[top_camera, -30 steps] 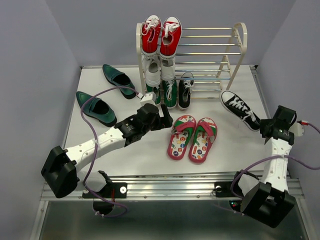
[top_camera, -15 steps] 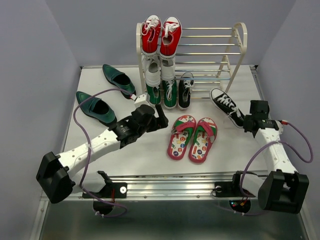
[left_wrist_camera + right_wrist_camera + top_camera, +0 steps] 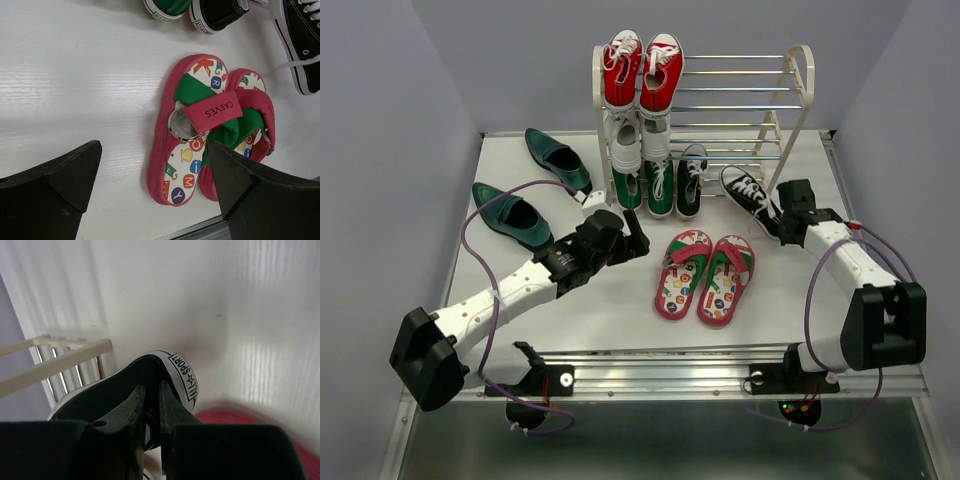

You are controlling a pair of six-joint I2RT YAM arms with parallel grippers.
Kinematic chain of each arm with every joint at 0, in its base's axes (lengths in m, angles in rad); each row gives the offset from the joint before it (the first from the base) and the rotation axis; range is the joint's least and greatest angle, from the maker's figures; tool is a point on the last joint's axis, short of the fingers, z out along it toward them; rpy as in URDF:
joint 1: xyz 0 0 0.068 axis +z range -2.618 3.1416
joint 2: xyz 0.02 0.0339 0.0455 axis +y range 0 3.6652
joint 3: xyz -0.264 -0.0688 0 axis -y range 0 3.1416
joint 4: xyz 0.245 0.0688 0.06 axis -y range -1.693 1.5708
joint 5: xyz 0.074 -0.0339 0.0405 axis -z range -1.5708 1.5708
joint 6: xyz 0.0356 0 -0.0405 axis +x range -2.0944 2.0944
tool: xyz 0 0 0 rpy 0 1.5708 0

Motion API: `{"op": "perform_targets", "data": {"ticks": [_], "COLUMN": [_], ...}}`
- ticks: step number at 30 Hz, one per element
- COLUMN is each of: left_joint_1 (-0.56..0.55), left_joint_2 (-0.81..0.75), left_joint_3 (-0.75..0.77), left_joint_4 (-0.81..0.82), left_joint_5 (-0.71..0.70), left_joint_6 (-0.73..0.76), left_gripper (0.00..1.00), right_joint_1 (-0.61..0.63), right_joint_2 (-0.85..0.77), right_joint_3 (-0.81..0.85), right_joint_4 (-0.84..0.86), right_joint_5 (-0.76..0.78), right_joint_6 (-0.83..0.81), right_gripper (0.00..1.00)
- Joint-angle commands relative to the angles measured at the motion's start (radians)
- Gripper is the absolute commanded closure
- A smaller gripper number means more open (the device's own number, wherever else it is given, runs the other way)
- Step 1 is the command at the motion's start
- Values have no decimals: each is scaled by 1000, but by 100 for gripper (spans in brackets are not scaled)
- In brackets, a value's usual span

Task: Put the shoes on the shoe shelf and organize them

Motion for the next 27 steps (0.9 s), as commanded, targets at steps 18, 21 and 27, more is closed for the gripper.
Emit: {"op": "perform_targets", "data": {"ticks": [18, 21, 27], "left_joint_1": [95, 115, 134], "left_joint_2": [15, 32, 11], "left_joint_3": [-30, -18, -24], "left_joint_4": [-12, -31, -29], "left_joint_5": [14, 16, 8], "left_joint_6": [69, 86, 109], "left_gripper": [1, 1, 1], "right_joint_1": [236, 246, 246], "right_joint_2": [230, 259, 296], "right_joint_3": [232, 251, 280], "right_joint_4": [83, 86, 87], "right_joint_5": [247, 260, 297], "right_joint_6": [553, 604, 658], "right_gripper": [94, 94, 93]}}
